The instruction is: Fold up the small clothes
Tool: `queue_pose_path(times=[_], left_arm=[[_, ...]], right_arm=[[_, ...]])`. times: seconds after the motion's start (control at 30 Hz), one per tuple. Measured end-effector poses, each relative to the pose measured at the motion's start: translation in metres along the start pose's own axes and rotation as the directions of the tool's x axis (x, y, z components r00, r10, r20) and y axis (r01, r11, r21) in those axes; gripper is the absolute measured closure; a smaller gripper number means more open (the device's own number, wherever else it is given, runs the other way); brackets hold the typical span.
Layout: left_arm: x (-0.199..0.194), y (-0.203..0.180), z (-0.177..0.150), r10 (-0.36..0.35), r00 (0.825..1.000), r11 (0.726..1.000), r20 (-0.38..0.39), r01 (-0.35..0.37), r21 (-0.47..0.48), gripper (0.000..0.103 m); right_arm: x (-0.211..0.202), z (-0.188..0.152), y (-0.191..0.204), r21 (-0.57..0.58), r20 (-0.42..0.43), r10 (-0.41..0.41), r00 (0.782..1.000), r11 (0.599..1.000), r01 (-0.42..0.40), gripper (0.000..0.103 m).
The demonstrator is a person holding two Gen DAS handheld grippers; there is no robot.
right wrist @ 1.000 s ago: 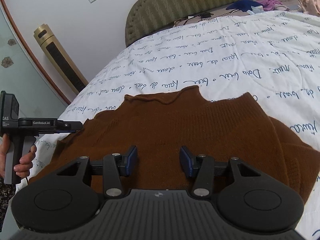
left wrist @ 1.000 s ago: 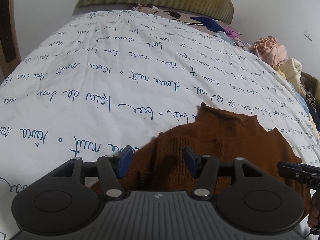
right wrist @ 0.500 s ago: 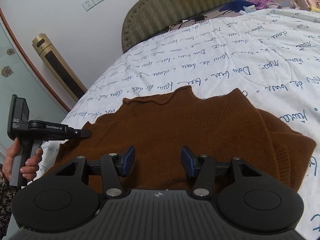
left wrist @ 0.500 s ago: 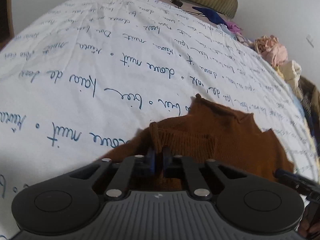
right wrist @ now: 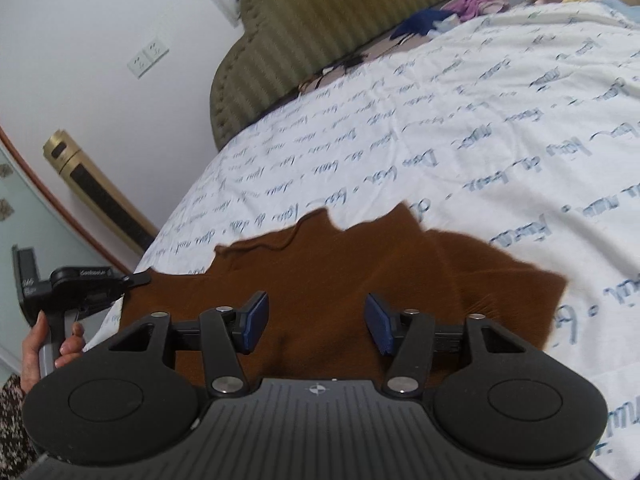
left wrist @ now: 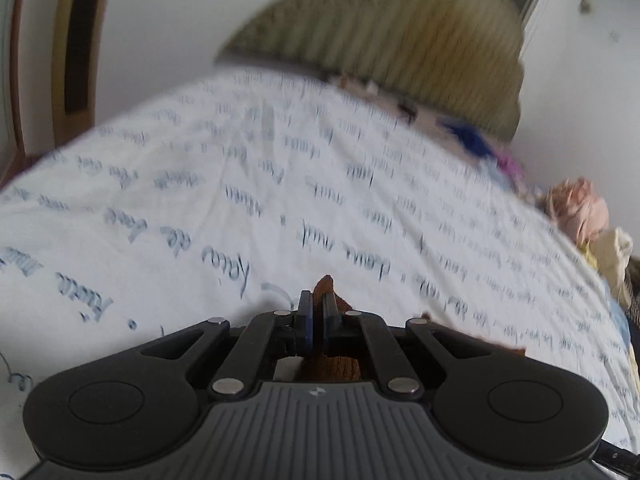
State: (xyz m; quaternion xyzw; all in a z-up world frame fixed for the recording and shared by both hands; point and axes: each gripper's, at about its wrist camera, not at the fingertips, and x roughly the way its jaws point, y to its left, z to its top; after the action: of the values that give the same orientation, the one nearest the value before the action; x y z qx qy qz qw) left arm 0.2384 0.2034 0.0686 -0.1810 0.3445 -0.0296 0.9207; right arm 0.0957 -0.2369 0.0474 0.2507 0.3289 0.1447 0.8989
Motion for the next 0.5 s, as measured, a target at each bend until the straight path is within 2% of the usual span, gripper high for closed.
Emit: queue_pose_path(times=[0.1, 0.17, 0.2, 0.3, 0.37, 0.43, 0.47, 0.5], left_arm=[[-0.024, -0.012, -0.008, -0.046, 0.994, 0.998, 0.095, 0.04, 0.056, 0.099], [-0.032, -0.028, -0.012, -0.039, 0.986, 0.989, 0.16, 0.014, 0.15, 0.099], [-0.027, -0.033, -0.012, -0.013, 0.987, 0.983, 0.158, -0.016, 0.182, 0.098], [0.012, -0.025, -0.009, 0.095, 0.995, 0.985, 0.032, -0.099, 0.139, 0.098], [0.036, -0.015, -0.016, 0.179, 0.983, 0.977, -0.051, -0.171, 0.126, 0.098], [0.043, -0.013, -0.025, 0.214, 0.974, 0.966, -0.071, -0.2, 0.162, 0.097], [0.041, -0.015, -0.028, 0.226, 0.972, 0.959, -0.06, -0.211, 0.189, 0.096], [0.038, -0.017, -0.029, 0.241, 0.969, 0.952, -0.053, -0.225, 0.21, 0.096]], right_arm=[[-0.001, 0.002, -0.006, 0.013, 0.008, 0.007, 1.0, 1.0, -0.007, 0.046], [0.004, 0.003, -0.006, 0.016, 0.006, 0.011, 1.0, 1.0, -0.011, 0.045], [0.009, 0.004, -0.004, 0.011, -0.001, 0.02, 1.0, 1.0, -0.02, 0.045], [0.034, 0.009, 0.011, -0.003, -0.056, 0.059, 0.997, 0.998, -0.059, 0.045], [0.054, 0.013, 0.025, -0.003, -0.091, 0.09, 0.992, 0.996, -0.091, 0.046], [0.076, 0.016, 0.04, -0.028, -0.152, 0.126, 0.98, 0.991, -0.132, 0.046], [0.086, 0.017, 0.046, -0.043, -0.177, 0.111, 0.978, 0.992, -0.121, 0.046], [0.099, 0.018, 0.051, -0.07, -0.212, 0.081, 0.974, 0.993, -0.098, 0.05]])
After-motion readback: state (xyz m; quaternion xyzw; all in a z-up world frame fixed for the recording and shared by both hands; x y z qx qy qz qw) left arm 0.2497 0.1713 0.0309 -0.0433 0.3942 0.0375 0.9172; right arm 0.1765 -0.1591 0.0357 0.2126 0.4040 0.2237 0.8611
